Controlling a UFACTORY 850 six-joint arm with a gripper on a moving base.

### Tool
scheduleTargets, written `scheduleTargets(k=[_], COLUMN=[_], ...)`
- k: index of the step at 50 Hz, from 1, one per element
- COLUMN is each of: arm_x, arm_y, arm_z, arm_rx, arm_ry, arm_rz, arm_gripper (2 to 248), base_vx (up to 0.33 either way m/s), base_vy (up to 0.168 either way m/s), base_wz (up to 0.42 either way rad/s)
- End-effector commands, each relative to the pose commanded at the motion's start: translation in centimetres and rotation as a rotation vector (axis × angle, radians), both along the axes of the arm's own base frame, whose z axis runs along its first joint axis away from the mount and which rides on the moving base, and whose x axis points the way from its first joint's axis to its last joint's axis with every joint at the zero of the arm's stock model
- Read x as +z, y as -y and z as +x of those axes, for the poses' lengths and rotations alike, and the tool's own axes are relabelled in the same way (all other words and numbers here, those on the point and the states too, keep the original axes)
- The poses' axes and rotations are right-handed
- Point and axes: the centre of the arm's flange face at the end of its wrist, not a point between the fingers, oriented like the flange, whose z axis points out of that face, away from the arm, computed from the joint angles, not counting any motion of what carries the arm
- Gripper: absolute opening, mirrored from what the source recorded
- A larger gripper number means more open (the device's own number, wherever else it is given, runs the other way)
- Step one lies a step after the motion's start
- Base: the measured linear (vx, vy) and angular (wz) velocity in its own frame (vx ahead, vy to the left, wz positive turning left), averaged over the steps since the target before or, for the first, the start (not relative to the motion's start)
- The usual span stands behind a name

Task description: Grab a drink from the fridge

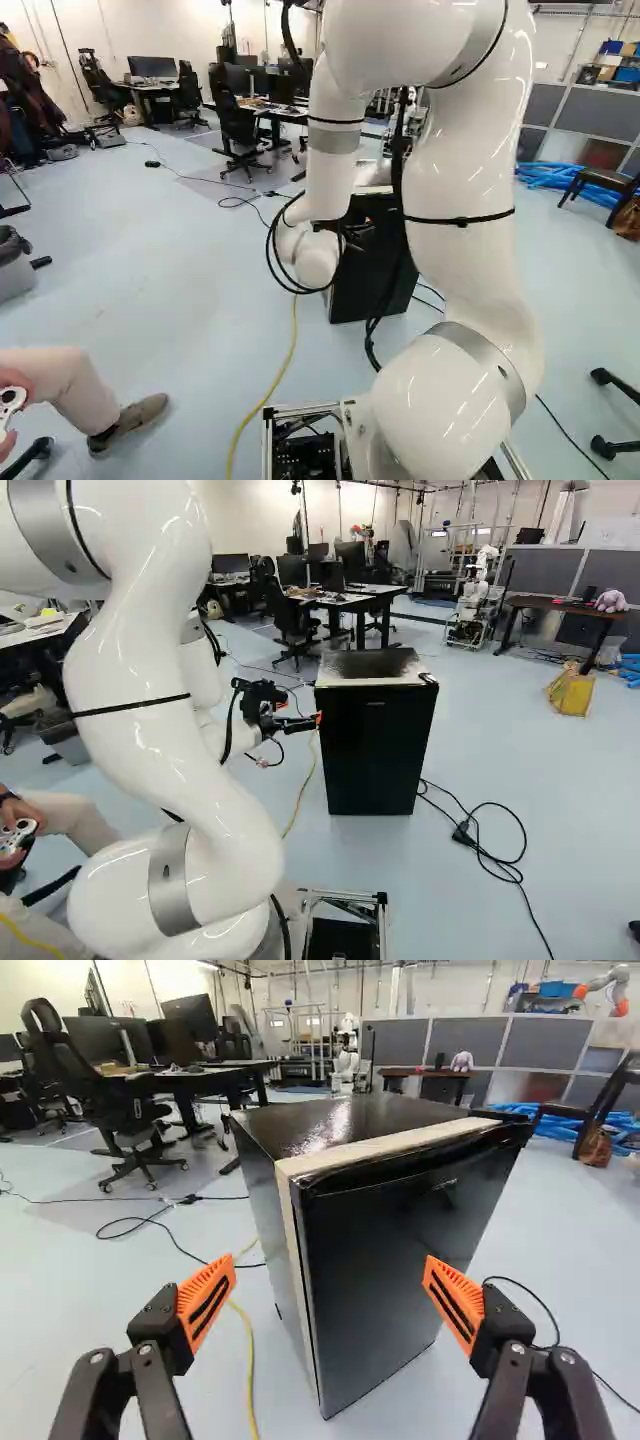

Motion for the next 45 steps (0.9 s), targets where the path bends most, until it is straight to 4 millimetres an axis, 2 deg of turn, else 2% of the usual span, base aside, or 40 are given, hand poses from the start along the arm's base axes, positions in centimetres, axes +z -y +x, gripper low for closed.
scheduleTargets(k=[13, 45], arm_x=[-1.1, -1.4], arm_y=[-0.3, -0.4], arm_z=[0.6, 2.5], arm_rx=[-0.040, -0.092], arm_ry=[0.003, 0.027], arm_rz=[-0.020, -0.017], arm_gripper=[247, 247], base_vx=[0.000, 0.000], base_vy=[0.000, 0.000], base_wz=[0.000, 0.000])
